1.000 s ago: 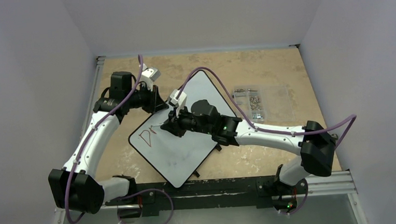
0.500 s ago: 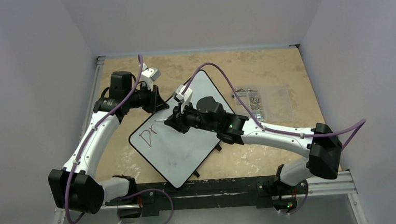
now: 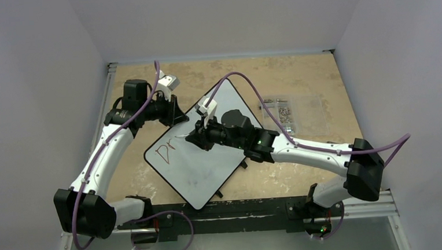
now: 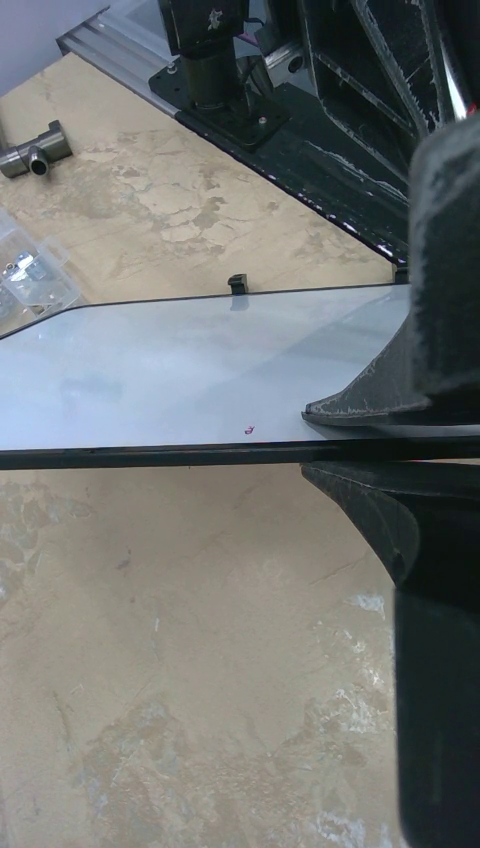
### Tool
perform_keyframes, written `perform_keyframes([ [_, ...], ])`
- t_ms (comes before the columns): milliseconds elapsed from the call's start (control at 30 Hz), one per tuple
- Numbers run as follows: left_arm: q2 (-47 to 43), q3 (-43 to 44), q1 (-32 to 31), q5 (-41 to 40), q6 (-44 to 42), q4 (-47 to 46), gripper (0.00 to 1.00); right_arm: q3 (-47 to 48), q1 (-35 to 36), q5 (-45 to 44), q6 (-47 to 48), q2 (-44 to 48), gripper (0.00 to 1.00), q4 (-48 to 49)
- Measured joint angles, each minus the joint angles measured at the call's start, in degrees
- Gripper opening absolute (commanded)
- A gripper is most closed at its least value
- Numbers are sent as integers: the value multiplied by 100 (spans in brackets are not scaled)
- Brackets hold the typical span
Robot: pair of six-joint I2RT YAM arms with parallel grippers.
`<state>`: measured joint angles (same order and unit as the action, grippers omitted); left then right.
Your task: Write a sentence on the whiteboard
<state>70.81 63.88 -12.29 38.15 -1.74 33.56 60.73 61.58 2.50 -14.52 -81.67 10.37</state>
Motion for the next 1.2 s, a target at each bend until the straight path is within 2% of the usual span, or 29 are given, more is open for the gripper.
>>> perform_keyframes([
  [1200, 7, 4, -2, -59, 0, 28, 0, -76, -98, -2, -278, -225, 0, 122],
])
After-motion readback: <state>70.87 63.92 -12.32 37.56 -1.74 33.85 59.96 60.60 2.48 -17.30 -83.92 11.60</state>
